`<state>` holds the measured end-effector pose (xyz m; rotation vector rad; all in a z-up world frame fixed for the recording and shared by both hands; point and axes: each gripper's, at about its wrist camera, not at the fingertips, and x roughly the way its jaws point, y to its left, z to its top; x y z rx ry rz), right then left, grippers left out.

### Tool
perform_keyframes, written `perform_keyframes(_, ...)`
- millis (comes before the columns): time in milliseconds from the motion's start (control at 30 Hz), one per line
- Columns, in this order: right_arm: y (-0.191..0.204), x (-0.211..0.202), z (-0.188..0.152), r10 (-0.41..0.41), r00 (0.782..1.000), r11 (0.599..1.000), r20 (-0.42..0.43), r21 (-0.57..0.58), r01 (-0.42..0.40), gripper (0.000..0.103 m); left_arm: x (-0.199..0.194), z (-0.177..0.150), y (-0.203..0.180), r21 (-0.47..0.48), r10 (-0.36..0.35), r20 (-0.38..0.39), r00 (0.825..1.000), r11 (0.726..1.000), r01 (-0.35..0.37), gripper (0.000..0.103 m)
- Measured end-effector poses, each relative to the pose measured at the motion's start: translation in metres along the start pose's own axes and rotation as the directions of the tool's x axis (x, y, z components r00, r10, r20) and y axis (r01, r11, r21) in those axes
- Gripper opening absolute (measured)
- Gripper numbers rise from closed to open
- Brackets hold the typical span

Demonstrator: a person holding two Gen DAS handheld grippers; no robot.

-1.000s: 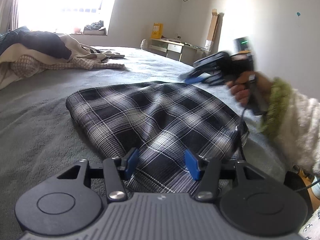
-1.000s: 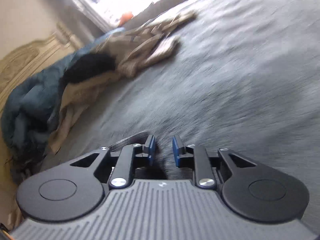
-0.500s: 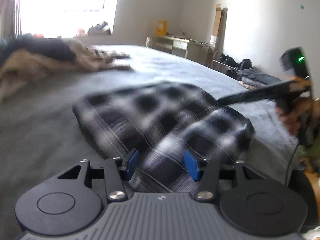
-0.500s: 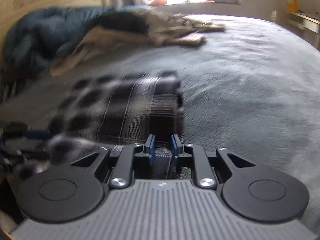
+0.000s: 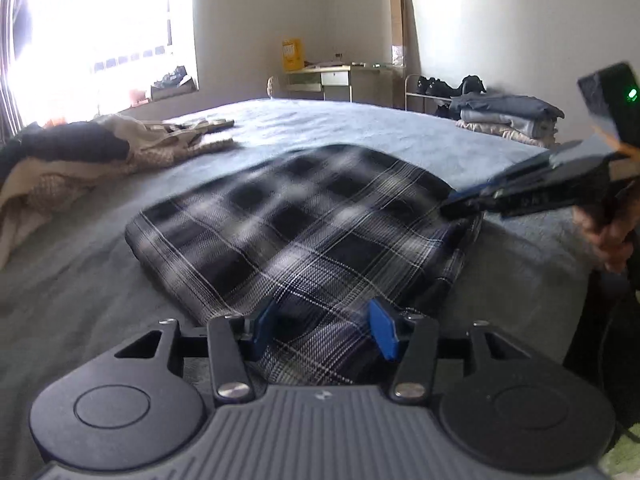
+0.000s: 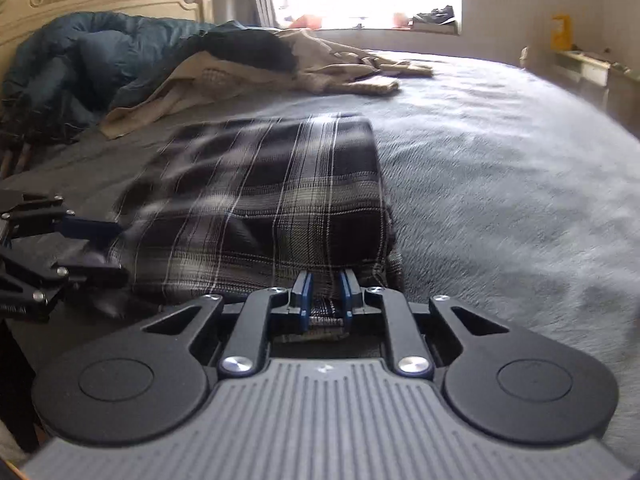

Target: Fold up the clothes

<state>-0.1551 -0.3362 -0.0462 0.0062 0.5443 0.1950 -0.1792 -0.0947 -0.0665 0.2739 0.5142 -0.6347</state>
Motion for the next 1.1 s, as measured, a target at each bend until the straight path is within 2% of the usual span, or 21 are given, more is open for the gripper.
perform_keyframes(100, 0.005, -0.006, -0.007, -0.009, 1.000, 1.000, 0.015, -0.011, 0.009, 0.016, -0.005, -0.008, -0.001, 0.028, 0.020, -0.008, 1.000, 0.999, -0.020, 0.055)
perform_keyframes(200, 0.003, 0.013, -0.023, -0.010, 0.997, 1.000, -0.074, 0.013, 0.011, 0.017, -0.004, -0.017, 0.005, -0.046, -0.003, -0.014, 1.000, 0.999, 0.002, 0.055)
perform_keyframes(300, 0.000, 0.011, -0.013, -0.013, 0.996, 0.998, -0.094, 0.055, 0.018, 0.017, -0.015, -0.012, 0.011, -0.091, -0.001, -0.009, 1.000, 0.996, 0.001, 0.055)
perform_keyframes(367, 0.009, -0.005, 0.001, -0.022, 0.998, 0.999, -0.056, 0.031, 0.024, 0.017, -0.026, -0.009, 0.016, -0.103, -0.004, 0.023, 1.000, 0.995, 0.006, 0.055)
perform_keyframes(467, 0.021, -0.013, 0.022, 0.016, 0.999, 1.000, 0.029, 0.007, -0.016, 0.017, -0.031, -0.004, 0.021, -0.117, -0.002, 0.057, 0.998, 0.993, 0.009, 0.055)
perform_keyframes(567, 0.024, 0.010, 0.029, -0.014, 0.998, 1.000, 0.055, -0.003, 0.014, 0.017, -0.013, -0.006, 0.024, -0.149, -0.014, 0.026, 1.000, 0.989, 0.017, 0.054)
perform_keyframes(600, 0.023, 0.020, 0.026, -0.032, 0.999, 0.999, 0.041, -0.003, 0.032, 0.017, -0.006, -0.010, 0.025, -0.157, -0.012, 0.005, 1.000, 0.987, 0.013, 0.054)
perform_keyframes(667, 0.013, 0.052, 0.019, -0.061, 0.996, 0.998, -0.059, 0.024, 0.062, 0.015, -0.001, -0.018, 0.028, -0.185, -0.020, 0.012, 1.000, 0.983, 0.022, 0.054)
perform_keyframes(767, 0.019, 0.048, 0.035, -0.079, 0.994, 0.997, -0.081, 0.005, 0.080, 0.017, -0.003, -0.022, 0.034, -0.216, -0.035, 0.030, 0.999, 0.976, 0.041, 0.055)
perform_keyframes(867, 0.022, 0.038, 0.059, -0.057, 0.998, 0.998, 0.005, 0.014, 0.057, 0.017, -0.003, -0.026, 0.039, -0.240, -0.046, 0.046, 0.998, 0.969, 0.056, 0.055)
perform_keyframes(933, 0.015, 0.048, 0.069, -0.062, 0.998, 0.997, 0.025, 0.047, 0.060, 0.017, -0.005, -0.028, 0.039, -0.240, -0.046, 0.054, 0.998, 0.969, 0.057, 0.056)
perform_keyframes(1067, -0.009, 0.097, 0.055, -0.075, 0.992, 0.990, -0.098, 0.112, 0.086, 0.016, -0.008, -0.033, 0.043, -0.265, -0.055, 0.072, 0.996, 0.962, 0.072, 0.056)
perform_keyframes(1100, -0.011, 0.097, 0.057, -0.082, 0.991, 0.988, -0.106, 0.124, 0.095, 0.016, -0.009, -0.034, 0.044, -0.272, -0.057, 0.076, 0.995, 0.959, 0.076, 0.056)
